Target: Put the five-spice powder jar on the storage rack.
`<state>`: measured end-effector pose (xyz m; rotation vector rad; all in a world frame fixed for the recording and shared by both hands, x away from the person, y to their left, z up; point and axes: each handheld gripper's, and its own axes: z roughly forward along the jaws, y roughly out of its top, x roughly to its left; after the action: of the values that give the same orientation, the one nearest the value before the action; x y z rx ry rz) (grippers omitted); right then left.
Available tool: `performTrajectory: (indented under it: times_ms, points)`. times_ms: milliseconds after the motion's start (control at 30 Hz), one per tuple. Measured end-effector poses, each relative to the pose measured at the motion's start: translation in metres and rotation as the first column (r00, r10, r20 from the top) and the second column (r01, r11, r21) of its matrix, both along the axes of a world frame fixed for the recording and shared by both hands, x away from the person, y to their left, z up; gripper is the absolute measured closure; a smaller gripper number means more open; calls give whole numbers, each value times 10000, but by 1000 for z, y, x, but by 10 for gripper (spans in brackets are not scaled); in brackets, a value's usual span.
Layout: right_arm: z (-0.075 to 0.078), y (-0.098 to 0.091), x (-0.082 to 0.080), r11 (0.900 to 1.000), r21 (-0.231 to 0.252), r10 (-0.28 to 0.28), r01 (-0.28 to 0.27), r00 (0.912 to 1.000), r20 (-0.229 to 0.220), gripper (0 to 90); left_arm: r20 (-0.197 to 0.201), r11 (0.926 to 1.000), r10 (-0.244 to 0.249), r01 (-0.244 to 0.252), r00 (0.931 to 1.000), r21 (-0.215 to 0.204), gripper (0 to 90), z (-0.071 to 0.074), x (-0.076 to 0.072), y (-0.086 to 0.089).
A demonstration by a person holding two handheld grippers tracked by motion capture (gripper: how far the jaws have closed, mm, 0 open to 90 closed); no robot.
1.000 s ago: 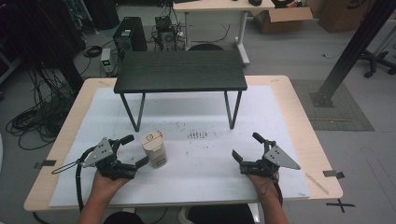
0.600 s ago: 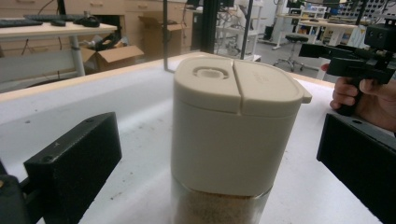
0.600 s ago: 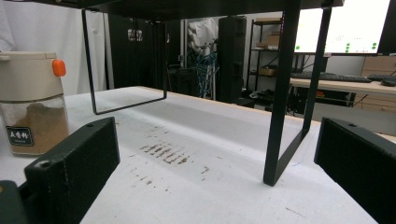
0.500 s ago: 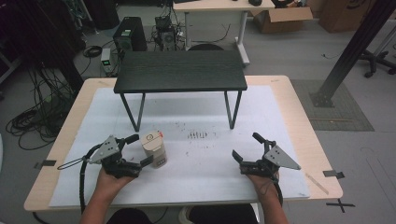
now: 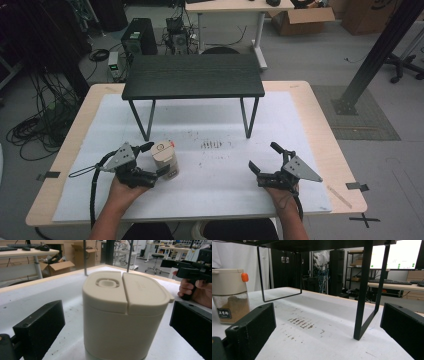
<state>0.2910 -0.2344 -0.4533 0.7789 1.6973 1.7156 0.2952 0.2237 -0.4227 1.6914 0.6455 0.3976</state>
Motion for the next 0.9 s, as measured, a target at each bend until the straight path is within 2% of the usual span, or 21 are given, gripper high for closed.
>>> performTrajectory:
  times_ms: [667,900]
  points:
    - [0,0,0,10000,7,31,-31,10000,-17,0,-165,10000,-78,77,9998,-37,4,-5,8,-9]
    - [0,0,0,10000,3,29,-29,10000,-16,0,-149,9999,-64,62,9999,-133,66,-5,9,-8]
